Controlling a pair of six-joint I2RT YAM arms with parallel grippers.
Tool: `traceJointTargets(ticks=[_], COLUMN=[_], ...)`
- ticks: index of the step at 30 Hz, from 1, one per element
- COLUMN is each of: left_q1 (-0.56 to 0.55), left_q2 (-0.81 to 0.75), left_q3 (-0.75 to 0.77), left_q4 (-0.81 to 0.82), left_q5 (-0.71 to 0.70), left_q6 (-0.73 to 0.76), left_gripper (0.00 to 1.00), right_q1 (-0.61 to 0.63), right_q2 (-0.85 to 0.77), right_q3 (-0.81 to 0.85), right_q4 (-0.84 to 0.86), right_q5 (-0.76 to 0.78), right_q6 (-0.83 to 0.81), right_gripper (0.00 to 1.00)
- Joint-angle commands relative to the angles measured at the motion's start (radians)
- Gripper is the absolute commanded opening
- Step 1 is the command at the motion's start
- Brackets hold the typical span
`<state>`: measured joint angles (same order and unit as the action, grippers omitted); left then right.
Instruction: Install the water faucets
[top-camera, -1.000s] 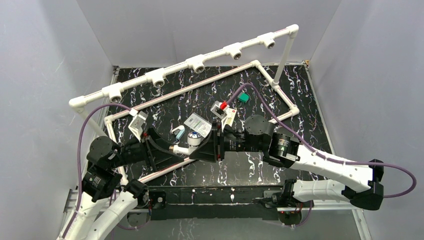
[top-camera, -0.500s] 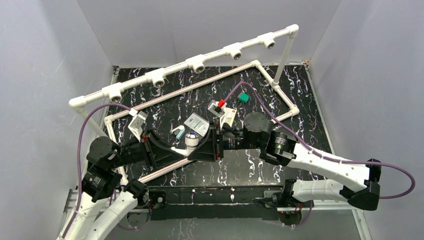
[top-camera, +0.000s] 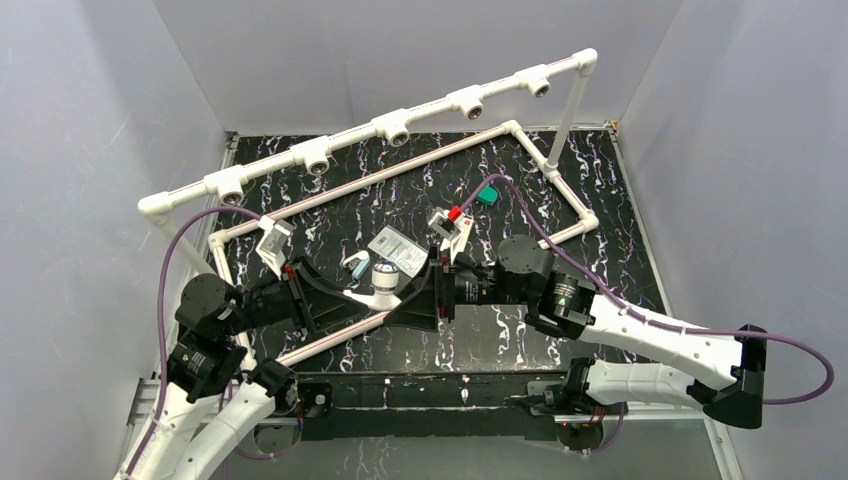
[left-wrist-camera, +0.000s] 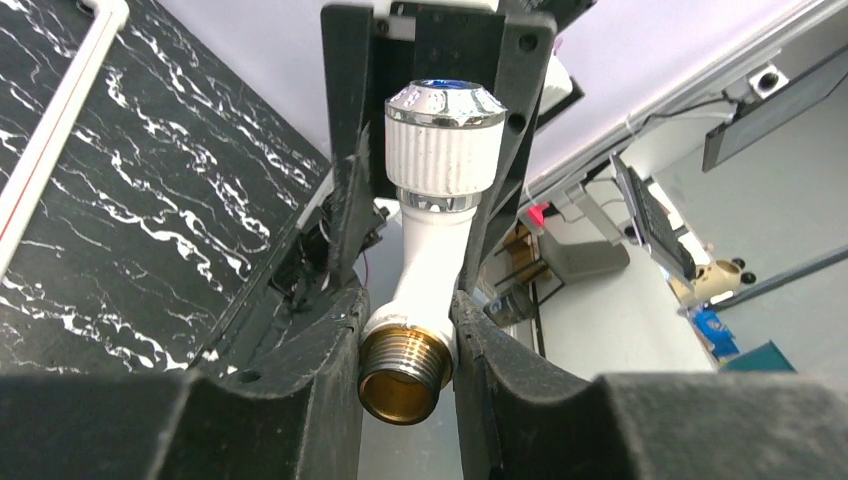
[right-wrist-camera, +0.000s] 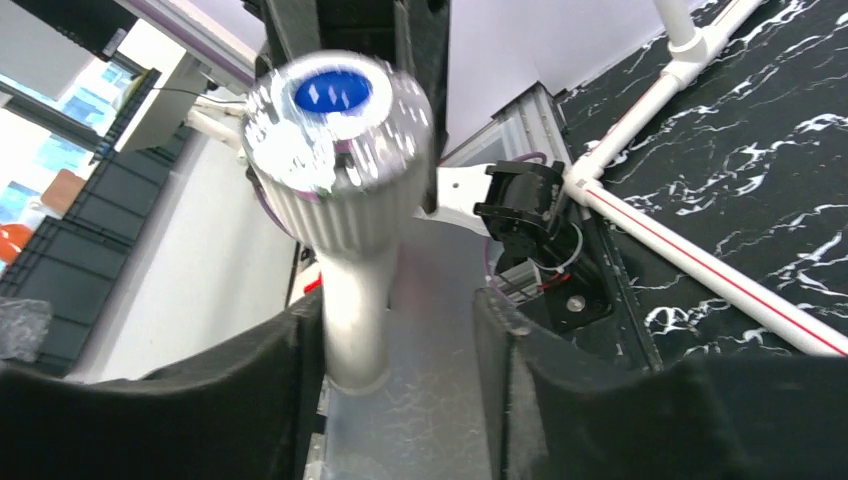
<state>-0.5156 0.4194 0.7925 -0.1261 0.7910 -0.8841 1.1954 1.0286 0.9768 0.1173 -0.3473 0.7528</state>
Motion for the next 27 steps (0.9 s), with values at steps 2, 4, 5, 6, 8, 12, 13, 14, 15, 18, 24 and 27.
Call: traceJointTargets(ticks=[2,4,5,6,8,12,13,14,15,18,24,27], left_q1=[-0.004,-0.004,-0.004,-0.004,-0.004,-0.004,-0.004,-0.004,-0.004,-0.004,-0.004,-0.004], left_q2=[-0.030,-0.035,-0.036,-0.036,-0.036,-0.031,-0.028,-0.028,-0.027,-0.032,-0.036,-0.041], left_q3=[-0.027,-0.044,-0.052,-0.058,-0.064,-0.065,-0.069,-0.073,-0.078,-0.094,-0.106,-0.108], left_q4=[0.105,0.120,0.121,0.145,0.150,0.151,0.152,0.152,0.157,0.180,0.189,0.190], left_q5=[-0.069,-0.077,-0.080,-0.082,-0.091,-0.110,-0.111,-0.117,-0.121,-0.128,-0.127,-0.133], left_q6=[-0.075,-0.096,-0.105,-0.113,-0.117,-0.122,-0.124,-0.128,-0.134,-0.155,-0.169,-0.170], left_gripper=[0.00,0.00,0.00,0.00,0.00,0.00,0.00,0.00,0.00,0.00,0.00,0.00], right_q1=[-0.007,-0.007,-0.007,-0.007,-0.007,-0.007,-0.007,-0.007,-0.007,-0.007,-0.008,-0.007], right_q2=[-0.058,-0.073,-0.082,-0.091,-0.103,-0.111,-0.107,-0.104,-0.097,-0.082,-0.065,-0.056], right_q3=[-0.054,-0.069,-0.077,-0.087,-0.103,-0.124,-0.125,-0.126,-0.122,-0.115,-0.112,-0.109], right_q4=[0.107,0.129,0.142,0.159,0.195,0.263,0.276,0.284,0.285,0.292,0.310,0.311], right_q5=[0.044,0.062,0.073,0.085,0.108,0.125,0.130,0.131,0.131,0.137,0.150,0.139], right_q6=[0.005,0.006,0.008,0.010,0.020,0.034,0.036,0.040,0.042,0.045,0.041,0.040], right_gripper=[0.67,0.70,0.70,0.71,0.71,0.70,0.69,0.69,0.68,0.67,0.61,0.57])
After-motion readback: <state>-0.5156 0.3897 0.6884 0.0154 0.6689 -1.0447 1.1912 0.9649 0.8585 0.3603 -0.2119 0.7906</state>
